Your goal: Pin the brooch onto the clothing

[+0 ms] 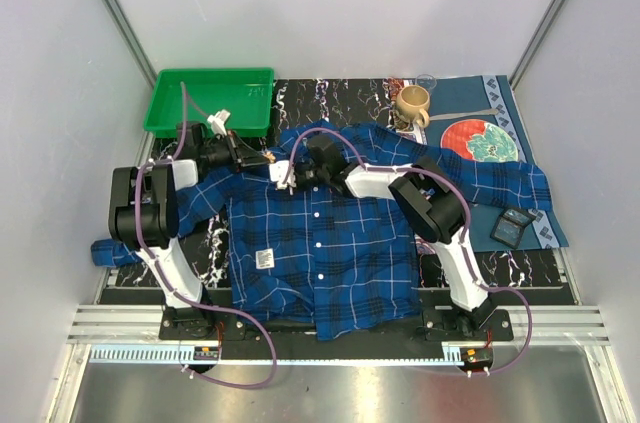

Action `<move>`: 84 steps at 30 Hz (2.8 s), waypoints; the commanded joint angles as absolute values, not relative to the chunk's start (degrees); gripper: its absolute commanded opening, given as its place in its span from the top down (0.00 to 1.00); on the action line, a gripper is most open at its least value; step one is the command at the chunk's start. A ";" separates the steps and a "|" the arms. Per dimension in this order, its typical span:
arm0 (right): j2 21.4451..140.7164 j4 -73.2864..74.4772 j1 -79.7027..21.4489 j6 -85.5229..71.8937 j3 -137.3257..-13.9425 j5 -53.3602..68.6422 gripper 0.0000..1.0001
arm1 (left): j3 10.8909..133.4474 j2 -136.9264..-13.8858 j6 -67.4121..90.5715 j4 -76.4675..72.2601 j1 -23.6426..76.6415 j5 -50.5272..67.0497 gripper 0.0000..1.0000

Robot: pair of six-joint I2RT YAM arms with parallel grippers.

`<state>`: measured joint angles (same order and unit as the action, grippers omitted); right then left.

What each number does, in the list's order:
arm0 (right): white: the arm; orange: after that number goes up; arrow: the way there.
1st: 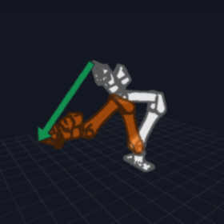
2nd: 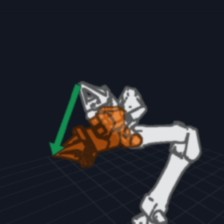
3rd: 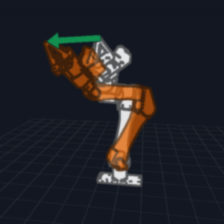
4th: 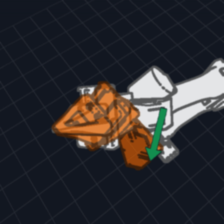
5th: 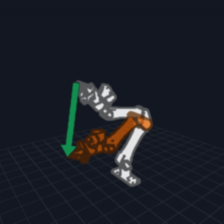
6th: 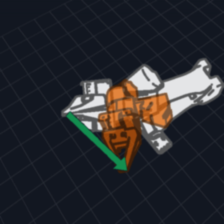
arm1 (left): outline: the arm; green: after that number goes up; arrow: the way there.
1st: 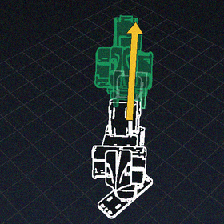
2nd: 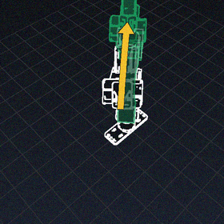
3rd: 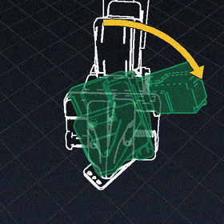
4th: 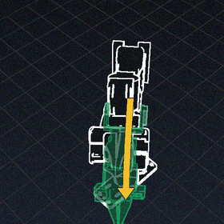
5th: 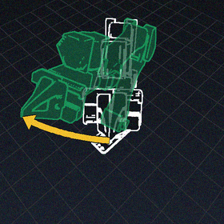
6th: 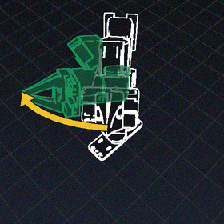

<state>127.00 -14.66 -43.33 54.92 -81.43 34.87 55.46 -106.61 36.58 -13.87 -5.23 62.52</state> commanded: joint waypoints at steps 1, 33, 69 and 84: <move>120.85 -24.78 -43.68 54.84 -78.50 34.28 1.00 | 55.28 -102.31 39.64 -19.96 -5.01 64.51 1.00; 115.22 -44.91 -45.00 65.13 -63.81 37.44 1.00 | 54.05 -101.34 38.06 -13.98 -5.36 66.09 1.00; 116.98 -47.46 -45.26 66.80 -65.30 37.35 1.00 | 53.88 -103.45 37.62 -13.01 -4.83 66.53 1.00; 118.30 -47.90 -45.26 69.34 -66.53 37.09 1.00 | 53.96 -103.45 36.65 -11.08 -4.83 67.50 1.00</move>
